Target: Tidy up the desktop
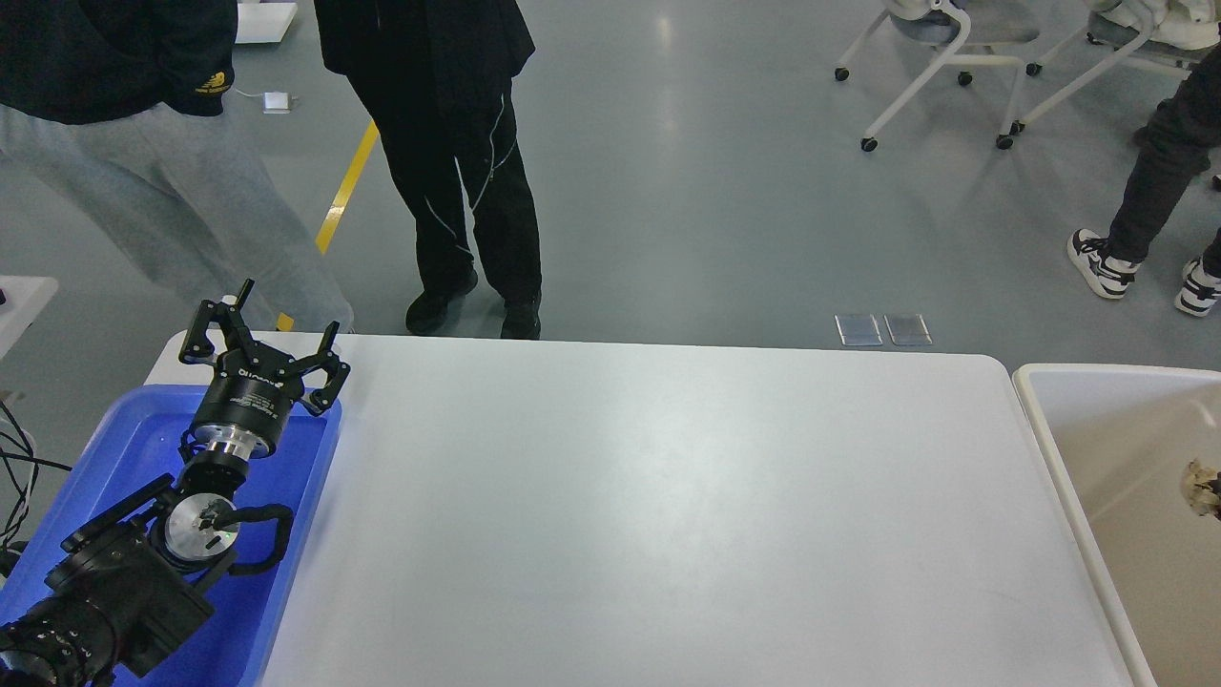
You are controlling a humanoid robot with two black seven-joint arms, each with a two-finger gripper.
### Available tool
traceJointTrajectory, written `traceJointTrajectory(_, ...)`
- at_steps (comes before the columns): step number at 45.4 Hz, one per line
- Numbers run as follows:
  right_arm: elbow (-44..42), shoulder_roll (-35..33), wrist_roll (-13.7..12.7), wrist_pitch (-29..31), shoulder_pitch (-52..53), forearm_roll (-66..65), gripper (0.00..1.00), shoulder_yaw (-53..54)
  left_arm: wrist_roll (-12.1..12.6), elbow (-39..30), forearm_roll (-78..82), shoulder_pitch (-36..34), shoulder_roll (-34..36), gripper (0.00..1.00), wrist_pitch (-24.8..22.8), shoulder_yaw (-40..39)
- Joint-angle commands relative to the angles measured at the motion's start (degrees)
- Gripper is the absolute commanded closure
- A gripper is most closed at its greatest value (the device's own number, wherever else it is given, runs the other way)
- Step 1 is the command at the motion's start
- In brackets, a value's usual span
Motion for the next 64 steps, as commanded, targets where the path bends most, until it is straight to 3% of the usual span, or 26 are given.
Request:
traceJointTrajectory(1, -4.1, 3.1, -0.1, -0.5, -0.5, 0.1, 1.00, 0.5, 0.0, 0.0, 0.0, 0.0, 0.0, 0.00, 0.0, 0.0)
traceJointTrajectory(12, -4.7, 3.1, -0.6, -0.5, -0.5, 0.2, 1.00, 0.8, 0.0, 0.0, 0.0, 0.0, 0.0, 0.00, 0.0, 0.0)
traceJointTrajectory(16, -4.8, 3.1, -1.1, -0.6, -0.5, 0.3, 0.81, 1.0, 0.0, 0.0, 0.0, 0.0, 0.0, 0.00, 0.0, 0.0)
traceJointTrajectory(20, -5.2, 3.1, -1.1, -0.3, -0.5, 0.2, 0.50, 0.7, -0.1, 0.0, 0.0, 0.0, 0.0, 0.00, 0.0, 0.0)
traceJointTrajectory(21, -5.2, 3.1, -1.1, -0.2, -0.5, 0.2, 0.42, 0.5, 0.0, 0.0, 0.0, 0.0, 0.0, 0.00, 0.0, 0.0)
traceJointTrajectory(23, -5.3, 3.1, -1.1, -0.5, -0.5, 0.2, 0.14, 0.8, 0.0, 0.0, 0.0, 0.0, 0.0, 0.00, 0.0, 0.0)
traceJointTrajectory(24, -5.3, 3.1, -1.1, -0.6, -0.5, 0.2, 0.07, 0.8, 0.0, 0.0, 0.0, 0.0, 0.0, 0.00, 0.0, 0.0)
traceJointTrajectory(29, -5.3, 3.1, -1.1, -0.6, -0.4, 0.2, 0.01, 1.0, -0.1, 0.0, 0.0, 0.0, 0.0, 0.00, 0.0, 0.0)
traceJointTrajectory(58, -4.9, 3.1, -0.6, 0.5, 0.7, 0.1, 0.00, -0.1, 0.0, 0.0, 0.0, 0.0, 0.0, 0.00, 0.0, 0.0)
traceJointTrajectory(64, -4.5, 2.4, -0.6, 4.9, 0.9, 0.3, 0.00, 1.1, 0.0, 0.0, 0.0, 0.0, 0.0, 0.00, 0.0, 0.0)
